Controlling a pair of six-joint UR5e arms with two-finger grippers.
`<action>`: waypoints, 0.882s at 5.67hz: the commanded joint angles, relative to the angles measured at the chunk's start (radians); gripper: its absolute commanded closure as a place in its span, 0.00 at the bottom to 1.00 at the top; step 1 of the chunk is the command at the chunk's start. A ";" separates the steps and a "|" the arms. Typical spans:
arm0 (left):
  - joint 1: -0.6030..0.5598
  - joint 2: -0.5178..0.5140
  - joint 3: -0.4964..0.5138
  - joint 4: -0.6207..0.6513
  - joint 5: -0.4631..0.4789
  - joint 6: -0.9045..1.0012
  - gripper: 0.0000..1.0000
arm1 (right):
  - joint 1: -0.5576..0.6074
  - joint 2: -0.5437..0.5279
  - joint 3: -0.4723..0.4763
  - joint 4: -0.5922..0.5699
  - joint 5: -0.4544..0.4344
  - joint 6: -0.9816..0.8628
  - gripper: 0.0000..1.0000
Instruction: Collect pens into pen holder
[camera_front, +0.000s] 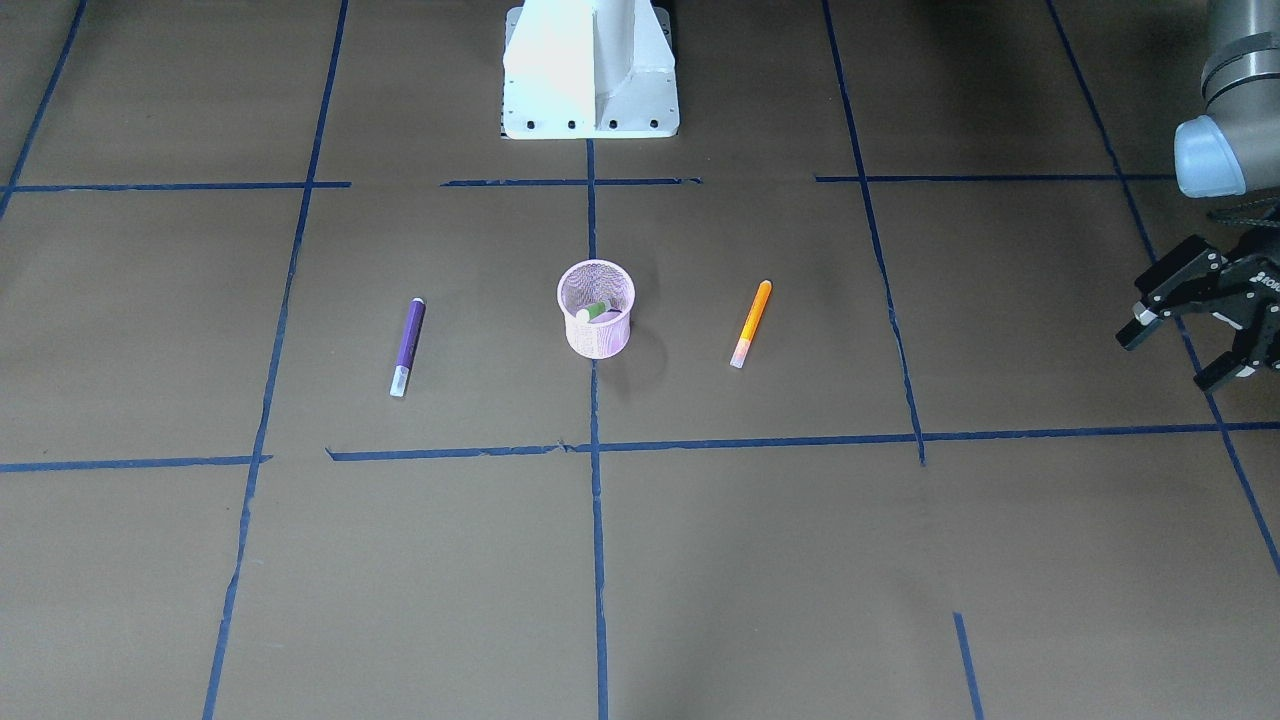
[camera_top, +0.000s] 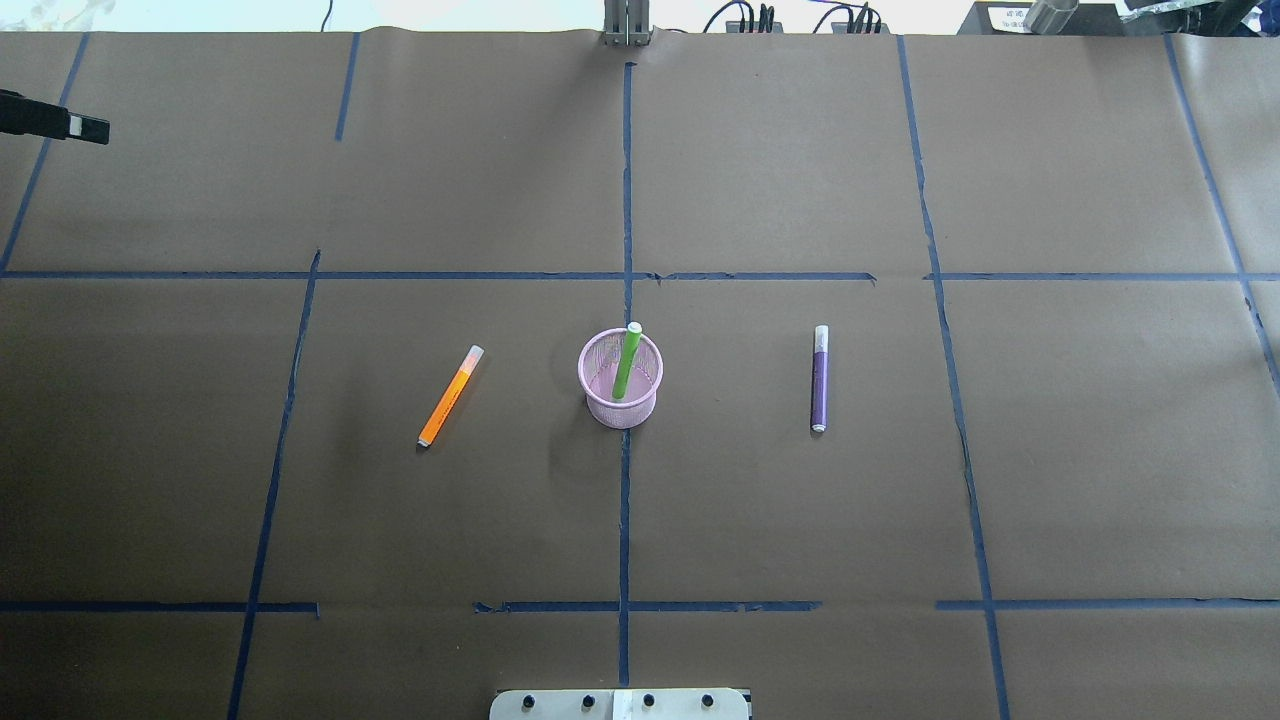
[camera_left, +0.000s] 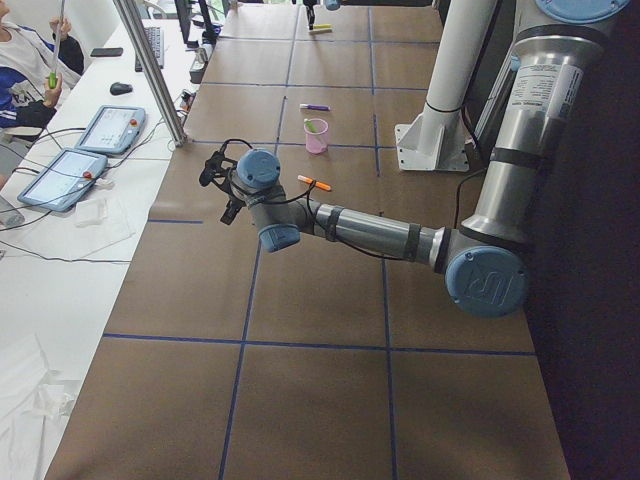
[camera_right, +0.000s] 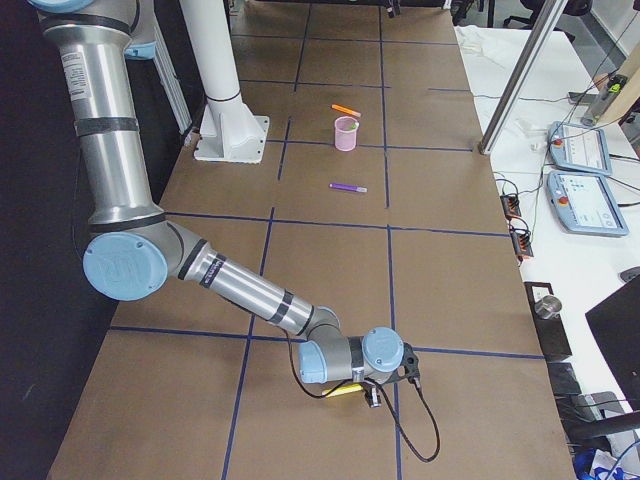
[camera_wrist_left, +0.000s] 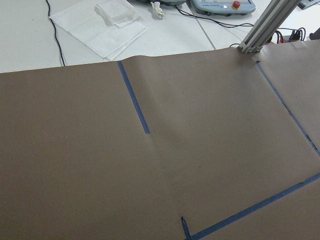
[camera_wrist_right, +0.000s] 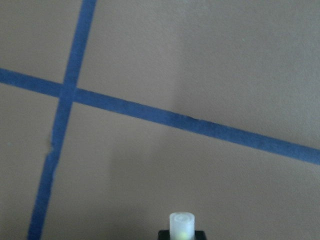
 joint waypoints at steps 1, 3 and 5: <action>0.019 -0.005 0.003 -0.002 0.001 0.001 0.00 | 0.032 -0.010 0.147 0.000 0.068 0.041 1.00; 0.160 -0.051 0.002 0.003 0.030 0.000 0.01 | 0.032 -0.014 0.389 0.005 0.078 0.314 1.00; 0.283 -0.130 -0.006 0.193 0.170 -0.006 0.01 | 0.023 -0.010 0.610 0.008 0.078 0.580 1.00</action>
